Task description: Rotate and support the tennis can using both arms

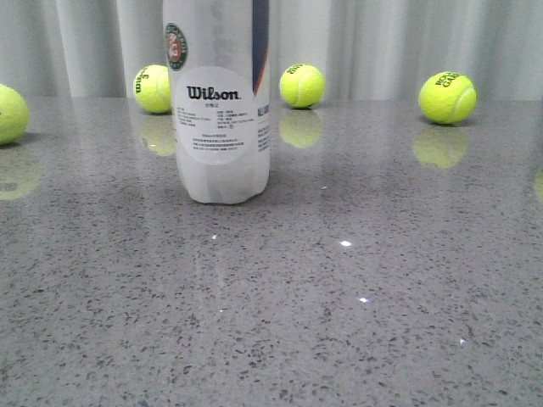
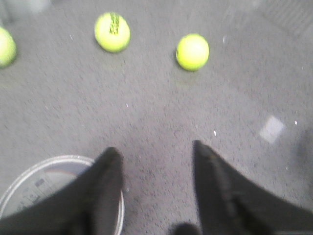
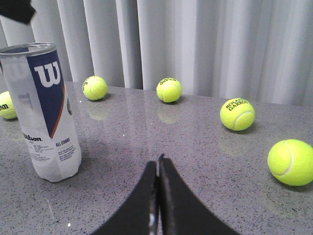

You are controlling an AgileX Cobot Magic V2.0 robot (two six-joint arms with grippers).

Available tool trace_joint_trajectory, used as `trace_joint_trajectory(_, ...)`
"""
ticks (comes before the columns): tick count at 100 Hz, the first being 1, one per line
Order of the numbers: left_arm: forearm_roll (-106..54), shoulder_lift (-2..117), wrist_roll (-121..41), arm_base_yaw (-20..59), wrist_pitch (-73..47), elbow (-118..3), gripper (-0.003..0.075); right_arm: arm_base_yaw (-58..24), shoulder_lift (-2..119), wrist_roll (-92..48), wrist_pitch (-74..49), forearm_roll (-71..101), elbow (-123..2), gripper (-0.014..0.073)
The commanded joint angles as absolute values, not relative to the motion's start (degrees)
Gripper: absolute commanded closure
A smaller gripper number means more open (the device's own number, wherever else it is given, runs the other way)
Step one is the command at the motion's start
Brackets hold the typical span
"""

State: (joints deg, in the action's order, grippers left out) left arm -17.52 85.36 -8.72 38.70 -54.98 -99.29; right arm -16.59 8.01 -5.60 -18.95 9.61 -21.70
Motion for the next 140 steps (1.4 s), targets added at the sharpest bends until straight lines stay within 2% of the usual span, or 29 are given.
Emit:
trace_joint_trajectory(1, -17.64, 80.52, -9.00, 39.18, -49.05, -99.40, 0.0625, -16.27, 8.60, -5.89, -13.95, 9.50, -23.09, 0.0650)
trace_joint_trajectory(7, -17.27, 78.61, -9.00, 39.18, -47.99, -97.81, 0.0743, -16.27, 8.60, -5.89, -13.95, 9.50, -23.09, 0.0650)
trace_joint_trajectory(37, -15.34, 68.24, -9.03, 39.18, -43.52, -87.49, 0.0741, -16.27, 8.60, -5.89, -13.95, 9.50, -23.09, 0.0650)
trace_joint_trajectory(68, -15.03, 54.45, -9.03, 39.18, -31.96, -70.20, 0.0741, -16.27, 8.60, -5.89, -13.95, 9.50, -23.09, 0.0650)
trace_joint_trajectory(100, -13.76, 41.79, -9.03, 39.18, -27.17, -55.36, 0.0741, -16.27, 8.60, -5.89, -13.95, 9.50, -23.09, 0.0650)
trace_joint_trajectory(140, -10.49, 34.02, -8.60, 39.18, -22.15, -43.21, 0.0741, -16.27, 8.60, -5.89, -13.95, 9.50, -23.09, 0.0650)
